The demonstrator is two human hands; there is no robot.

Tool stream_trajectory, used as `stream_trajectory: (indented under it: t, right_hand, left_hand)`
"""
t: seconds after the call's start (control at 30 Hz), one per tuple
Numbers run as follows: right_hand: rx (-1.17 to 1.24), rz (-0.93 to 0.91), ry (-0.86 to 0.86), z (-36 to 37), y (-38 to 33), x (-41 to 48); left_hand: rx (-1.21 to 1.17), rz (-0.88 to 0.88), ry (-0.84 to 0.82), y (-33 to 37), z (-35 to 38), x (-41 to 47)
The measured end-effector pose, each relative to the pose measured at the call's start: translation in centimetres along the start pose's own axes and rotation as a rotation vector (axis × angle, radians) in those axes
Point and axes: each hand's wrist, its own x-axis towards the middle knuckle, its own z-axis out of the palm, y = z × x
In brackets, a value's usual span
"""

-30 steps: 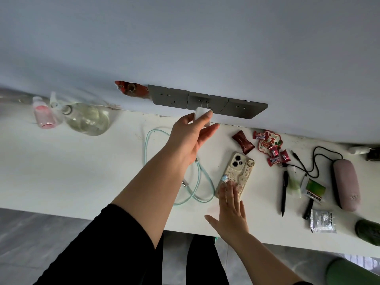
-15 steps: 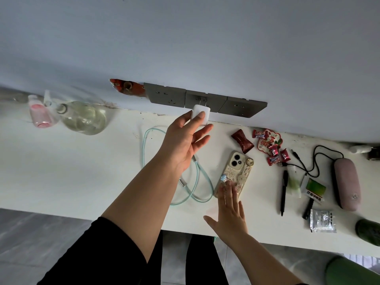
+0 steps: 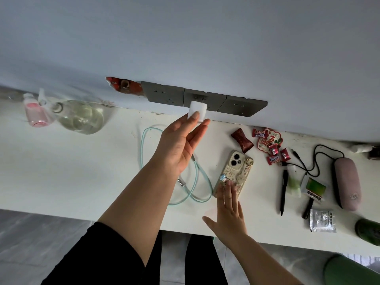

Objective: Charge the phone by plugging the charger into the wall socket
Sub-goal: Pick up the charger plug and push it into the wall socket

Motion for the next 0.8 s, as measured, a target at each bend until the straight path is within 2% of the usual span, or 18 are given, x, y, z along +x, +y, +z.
stream_trajectory:
  t: [0.2,0.8]
  right_hand:
    - [-0.004,-0.011,0.009,0.3,0.2,0.1]
    - [-0.032,-0.018,-0.006,0.3,0.4,0.2]
  left_hand:
    - [0.109,0.066,0.054,-0.3,-0.1,0.1]
    - [0.013,0.077,0.065,-0.5,0.7,1.1]
